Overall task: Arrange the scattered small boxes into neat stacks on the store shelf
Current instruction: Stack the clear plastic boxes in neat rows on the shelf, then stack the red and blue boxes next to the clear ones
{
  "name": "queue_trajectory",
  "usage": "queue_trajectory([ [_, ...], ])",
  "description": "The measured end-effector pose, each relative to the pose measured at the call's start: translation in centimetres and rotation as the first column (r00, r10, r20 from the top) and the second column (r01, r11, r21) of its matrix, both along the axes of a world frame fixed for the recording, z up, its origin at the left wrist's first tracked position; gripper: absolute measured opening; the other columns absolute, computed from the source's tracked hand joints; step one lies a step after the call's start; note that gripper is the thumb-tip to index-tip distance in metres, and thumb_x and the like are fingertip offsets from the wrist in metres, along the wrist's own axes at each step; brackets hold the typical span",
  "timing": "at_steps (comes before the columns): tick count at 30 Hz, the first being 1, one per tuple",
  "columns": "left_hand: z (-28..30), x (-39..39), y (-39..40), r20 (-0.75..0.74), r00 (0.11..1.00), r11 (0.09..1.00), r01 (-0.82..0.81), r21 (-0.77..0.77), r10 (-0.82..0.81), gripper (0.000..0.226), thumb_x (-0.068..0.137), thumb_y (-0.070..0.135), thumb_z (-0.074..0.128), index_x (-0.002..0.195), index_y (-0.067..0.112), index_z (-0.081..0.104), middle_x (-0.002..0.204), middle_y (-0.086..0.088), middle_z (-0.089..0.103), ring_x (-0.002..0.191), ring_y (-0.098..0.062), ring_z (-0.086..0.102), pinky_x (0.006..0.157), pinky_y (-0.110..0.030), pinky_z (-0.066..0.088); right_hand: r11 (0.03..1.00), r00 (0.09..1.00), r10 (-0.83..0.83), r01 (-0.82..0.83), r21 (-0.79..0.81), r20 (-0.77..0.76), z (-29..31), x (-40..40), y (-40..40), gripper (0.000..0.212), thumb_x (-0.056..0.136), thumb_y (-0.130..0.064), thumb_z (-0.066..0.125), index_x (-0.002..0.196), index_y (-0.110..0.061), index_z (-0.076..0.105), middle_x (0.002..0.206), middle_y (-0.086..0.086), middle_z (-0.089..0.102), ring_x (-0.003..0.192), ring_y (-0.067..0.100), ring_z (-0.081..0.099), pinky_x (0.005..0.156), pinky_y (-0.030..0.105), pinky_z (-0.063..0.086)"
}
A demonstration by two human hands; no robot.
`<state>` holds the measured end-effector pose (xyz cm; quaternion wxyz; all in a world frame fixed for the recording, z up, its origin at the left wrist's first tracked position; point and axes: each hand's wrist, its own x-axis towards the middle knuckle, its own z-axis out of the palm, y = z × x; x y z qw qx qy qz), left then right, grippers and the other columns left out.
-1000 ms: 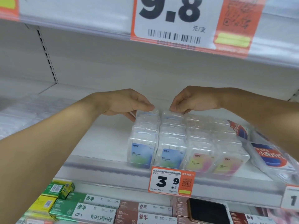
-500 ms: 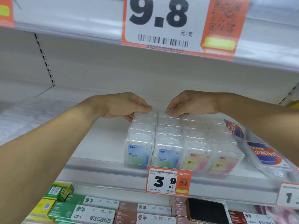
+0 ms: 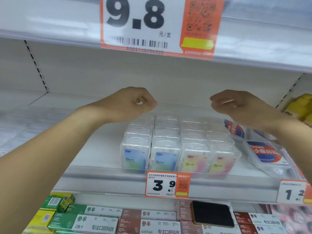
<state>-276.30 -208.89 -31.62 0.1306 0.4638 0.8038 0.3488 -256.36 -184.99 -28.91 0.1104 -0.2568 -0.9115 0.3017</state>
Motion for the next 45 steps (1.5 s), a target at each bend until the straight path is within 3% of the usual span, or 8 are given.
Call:
queue_trajectory([
  [4, 1.1, 2.9, 0.9, -0.208, 0.977, 0.998, -0.057, -0.014, 0.053, 0.036, 0.093, 0.058, 0.040, 0.111, 0.037, 0.061, 0.116, 0.020, 0.057, 0.105, -0.003, 0.053, 0.092, -0.023, 0.039, 0.997, 0.992, -0.070, 0.067, -0.033, -0.101, -2.2, 5.1, 0.1, 0.031, 0.094, -0.046, 0.053, 0.125, -0.042, 0.052, 0.115, -0.019, 0.055, 0.092, -0.010, 0.055, 0.069, 0.008, 0.038],
  [11, 1.3, 15.4, 6.9, -0.480, 0.877, 0.967, 0.110, 0.228, 0.014, 0.022, 0.089, 0.034, 0.048, 0.087, 0.022, 0.067, 0.088, 0.006, 0.066, 0.085, -0.017, 0.059, 0.079, -0.036, 0.048, 0.853, 0.908, -0.335, 0.406, 0.327, -0.253, -7.1, 13.0, 4.5, 0.031, 0.088, -0.040, 0.068, 0.103, -0.013, 0.072, 0.086, -0.001, 0.057, 0.083, 0.028, 0.061, 0.072, 0.029, 0.040],
  [17, -1.2, 25.2, 15.2, -0.508, 0.848, 0.934, 0.292, 0.205, -0.154, 0.018, 0.090, 0.032, 0.051, 0.087, 0.018, 0.062, 0.088, 0.003, 0.059, 0.088, -0.017, 0.054, 0.081, -0.039, 0.047, 0.856, 0.838, -0.286, 0.441, 0.270, -0.464, -9.4, 17.7, 7.3, 0.040, 0.076, -0.048, 0.065, 0.105, -0.021, 0.070, 0.111, -0.003, 0.058, 0.108, 0.012, 0.051, 0.093, 0.015, 0.036],
  [21, -4.4, 25.5, 19.7, -0.529, 0.833, 0.983, 0.185, -0.005, -0.160, 0.041, 0.083, 0.039, 0.050, 0.118, 0.018, 0.055, 0.119, -0.007, 0.053, 0.114, -0.027, 0.046, 0.096, -0.045, 0.042, 0.811, 0.775, -0.440, 0.560, 0.169, -0.455, -10.5, 20.7, 9.7, 0.063, 0.073, -0.057, 0.070, 0.129, -0.031, 0.058, 0.139, 0.010, 0.046, 0.135, 0.026, 0.042, 0.111, 0.045, 0.038],
  [25, -7.0, 25.1, 21.5, -0.479, 0.864, 0.979, 0.072, -0.189, -0.156, 0.063, 0.084, 0.044, 0.055, 0.142, 0.028, 0.034, 0.149, -0.011, 0.028, 0.136, -0.036, 0.026, 0.108, -0.051, 0.033, 0.895, 0.858, -0.399, 0.441, 0.065, -0.322, -11.6, 21.3, 10.2, 0.085, 0.068, -0.050, 0.081, 0.143, -0.039, 0.043, 0.149, 0.007, 0.032, 0.139, 0.017, 0.037, 0.106, 0.029, 0.040],
  [32, -9.2, 24.7, 22.1, -0.332, 0.931, 0.987, 0.157, -0.019, -0.154, 0.057, 0.085, 0.046, 0.062, 0.137, 0.034, 0.043, 0.143, 0.002, 0.035, 0.132, -0.016, 0.026, 0.097, -0.020, 0.029, 0.887, 0.864, -0.414, 0.453, 0.084, -0.288, -11.0, 20.5, 11.8, 0.106, 0.059, -0.033, 0.092, 0.148, -0.023, 0.036, 0.147, 0.006, 0.038, 0.132, 0.018, 0.041, 0.096, 0.012, 0.026],
  [38, -9.9, 24.1, 22.3, -0.157, 0.983, 0.995, 0.096, 0.014, -0.093, 0.072, 0.072, 0.053, 0.075, 0.134, 0.035, 0.044, 0.150, -0.002, 0.023, 0.142, -0.020, 0.014, 0.106, -0.026, 0.029, 0.895, 0.859, -0.414, 0.444, 0.036, -0.302, -10.7, 18.5, 11.8, 0.104, 0.055, -0.033, 0.094, 0.142, -0.018, 0.041, 0.135, 0.004, 0.049, 0.110, 0.009, 0.048, 0.079, -0.007, 0.029],
  [45, -8.9, 22.5, 25.2, -0.149, 0.988, 0.997, 0.035, -0.067, -0.045, 0.077, 0.065, 0.034, 0.080, 0.134, 0.030, 0.046, 0.136, -0.005, 0.036, 0.131, -0.026, 0.025, 0.106, -0.030, 0.033, 0.874, 0.845, -0.465, 0.485, 0.011, -0.265, -11.0, 19.7, 11.1, 0.092, 0.065, -0.036, 0.089, 0.143, -0.023, 0.043, 0.142, 0.002, 0.041, 0.122, 0.015, 0.050, 0.098, 0.029, 0.048],
])
